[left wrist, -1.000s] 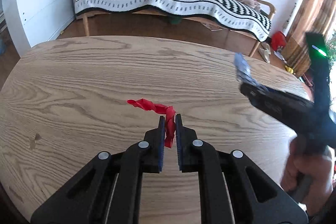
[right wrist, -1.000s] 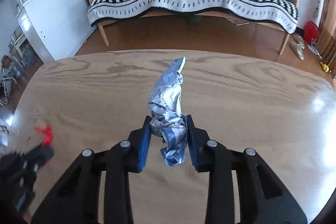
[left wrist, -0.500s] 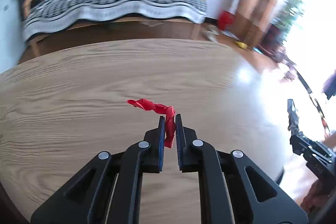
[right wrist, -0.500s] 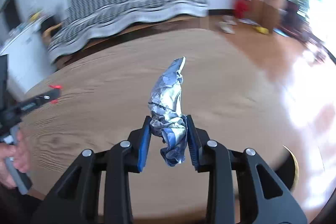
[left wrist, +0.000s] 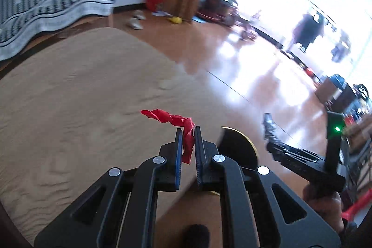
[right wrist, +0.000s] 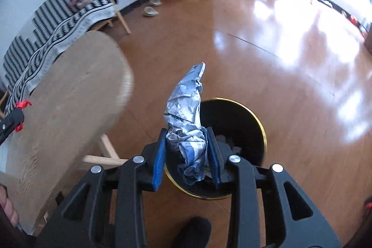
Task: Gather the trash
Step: 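Carry the ribbon and wrapper over the bin, open the right tool, then the left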
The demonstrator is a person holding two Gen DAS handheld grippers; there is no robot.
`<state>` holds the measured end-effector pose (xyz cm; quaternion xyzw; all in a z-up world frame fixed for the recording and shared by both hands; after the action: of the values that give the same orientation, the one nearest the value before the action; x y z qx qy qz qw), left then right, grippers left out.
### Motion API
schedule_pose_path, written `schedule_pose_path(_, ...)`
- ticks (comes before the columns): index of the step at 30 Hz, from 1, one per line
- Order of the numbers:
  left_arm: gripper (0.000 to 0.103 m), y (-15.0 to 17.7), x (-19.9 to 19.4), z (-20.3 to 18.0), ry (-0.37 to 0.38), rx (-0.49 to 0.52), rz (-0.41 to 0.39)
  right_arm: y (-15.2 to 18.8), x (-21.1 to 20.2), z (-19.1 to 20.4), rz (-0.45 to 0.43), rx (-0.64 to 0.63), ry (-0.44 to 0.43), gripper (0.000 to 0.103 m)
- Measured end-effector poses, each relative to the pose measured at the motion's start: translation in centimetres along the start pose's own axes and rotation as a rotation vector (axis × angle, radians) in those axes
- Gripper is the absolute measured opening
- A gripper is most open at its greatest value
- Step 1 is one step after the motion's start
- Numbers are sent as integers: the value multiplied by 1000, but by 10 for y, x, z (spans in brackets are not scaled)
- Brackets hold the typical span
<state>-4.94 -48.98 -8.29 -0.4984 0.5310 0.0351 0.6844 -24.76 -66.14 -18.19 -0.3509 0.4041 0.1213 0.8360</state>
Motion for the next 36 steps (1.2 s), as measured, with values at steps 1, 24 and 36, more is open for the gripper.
schedule_pose_path(1,9,2,5,-11,10,19,5,2,1,-6,9,16,4,33)
schedule_pose_path(24,9,-8,57,-66,51,100,63,-9,9,-20,41,94,-12,60)
schedule_pose_path(36,9,14,72,-107,178,177,110,-20,-15,-48,-63,201,35,75)
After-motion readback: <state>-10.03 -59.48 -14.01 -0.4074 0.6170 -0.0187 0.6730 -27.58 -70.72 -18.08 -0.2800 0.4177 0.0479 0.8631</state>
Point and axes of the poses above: each gripper's, at about its wrist camera, not at the fingertips, and x roughly the way its jaws point, z to its left, y to its underside, the point moved 9 cm from there along x, roughly the way its jaws point, and after that the axes turned 14 degrees about -y, right-handed, at the moved point
